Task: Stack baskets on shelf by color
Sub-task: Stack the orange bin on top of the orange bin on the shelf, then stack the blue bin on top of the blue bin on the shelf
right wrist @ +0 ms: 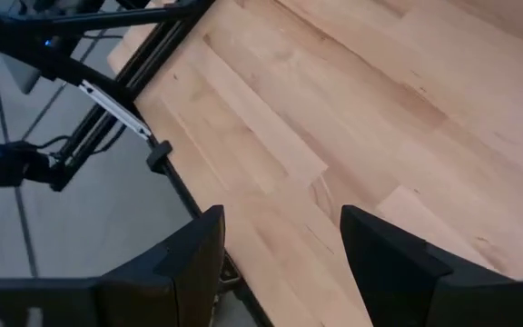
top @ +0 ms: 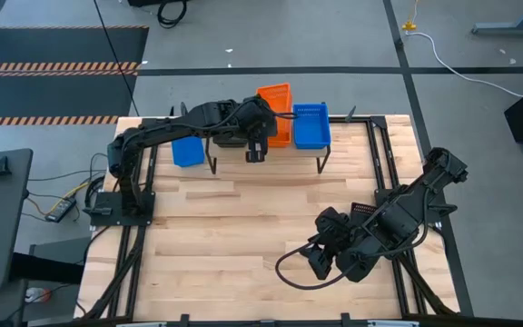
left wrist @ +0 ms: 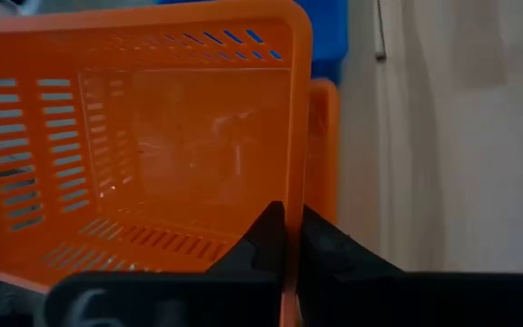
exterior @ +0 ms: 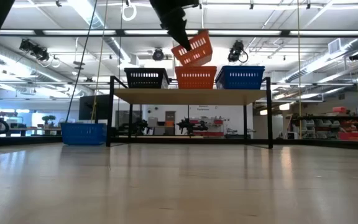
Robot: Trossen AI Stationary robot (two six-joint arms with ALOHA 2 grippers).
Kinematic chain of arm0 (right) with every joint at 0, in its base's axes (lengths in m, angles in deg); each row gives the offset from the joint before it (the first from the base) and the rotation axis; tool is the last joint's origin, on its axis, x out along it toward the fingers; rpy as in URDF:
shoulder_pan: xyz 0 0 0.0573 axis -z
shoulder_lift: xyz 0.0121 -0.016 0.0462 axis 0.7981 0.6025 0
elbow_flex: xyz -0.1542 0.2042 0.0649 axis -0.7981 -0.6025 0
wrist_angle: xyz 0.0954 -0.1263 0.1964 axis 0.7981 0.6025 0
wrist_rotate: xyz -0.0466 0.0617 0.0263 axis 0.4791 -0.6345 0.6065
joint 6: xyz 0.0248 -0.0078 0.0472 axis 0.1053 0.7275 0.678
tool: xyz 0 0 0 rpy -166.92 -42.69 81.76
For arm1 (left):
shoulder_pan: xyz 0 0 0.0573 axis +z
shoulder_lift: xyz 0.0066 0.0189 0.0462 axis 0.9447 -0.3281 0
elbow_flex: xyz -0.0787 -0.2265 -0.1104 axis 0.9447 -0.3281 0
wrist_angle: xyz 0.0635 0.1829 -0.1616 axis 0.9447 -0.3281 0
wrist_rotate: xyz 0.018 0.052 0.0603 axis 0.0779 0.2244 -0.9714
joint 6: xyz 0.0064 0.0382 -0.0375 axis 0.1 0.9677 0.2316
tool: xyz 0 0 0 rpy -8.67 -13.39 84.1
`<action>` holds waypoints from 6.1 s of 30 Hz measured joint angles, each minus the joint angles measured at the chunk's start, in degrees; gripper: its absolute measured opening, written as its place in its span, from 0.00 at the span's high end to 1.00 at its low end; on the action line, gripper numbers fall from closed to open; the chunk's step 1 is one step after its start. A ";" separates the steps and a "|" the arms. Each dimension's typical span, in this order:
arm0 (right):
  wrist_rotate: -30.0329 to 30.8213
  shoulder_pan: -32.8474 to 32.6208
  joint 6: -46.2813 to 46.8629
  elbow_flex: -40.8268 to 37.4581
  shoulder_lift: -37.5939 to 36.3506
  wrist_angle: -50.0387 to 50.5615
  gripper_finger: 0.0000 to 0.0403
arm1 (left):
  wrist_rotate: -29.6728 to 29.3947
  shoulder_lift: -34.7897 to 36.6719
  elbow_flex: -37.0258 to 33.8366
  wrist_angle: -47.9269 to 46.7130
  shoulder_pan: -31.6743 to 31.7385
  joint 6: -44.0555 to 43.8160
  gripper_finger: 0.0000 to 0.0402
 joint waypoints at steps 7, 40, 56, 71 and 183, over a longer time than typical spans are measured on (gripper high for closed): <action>-2.67 0.00 1.86 0.00 0.00 -1.63 0.44 | 0.13 -1.16 0.05 0.95 0.44 -0.50 0.94; -5.89 0.00 -9.51 0.00 0.00 -0.36 0.44 | -1.62 -1.50 0.04 -2.77 -1.10 -8.04 0.63; -4.95 0.00 -7.85 0.00 0.00 -0.45 0.44 | 4.24 -1.62 0.05 9.56 -1.11 -11.03 0.64; -6.52 -0.02 -5.38 0.00 0.00 -2.74 0.44 | 3.02 -3.07 0.03 5.23 -0.93 -8.41 0.95; -1.95 22.25 -26.73 0.07 -25.52 16.57 0.44 | 8.24 34.59 -55.99 -6.44 15.37 -26.45 0.52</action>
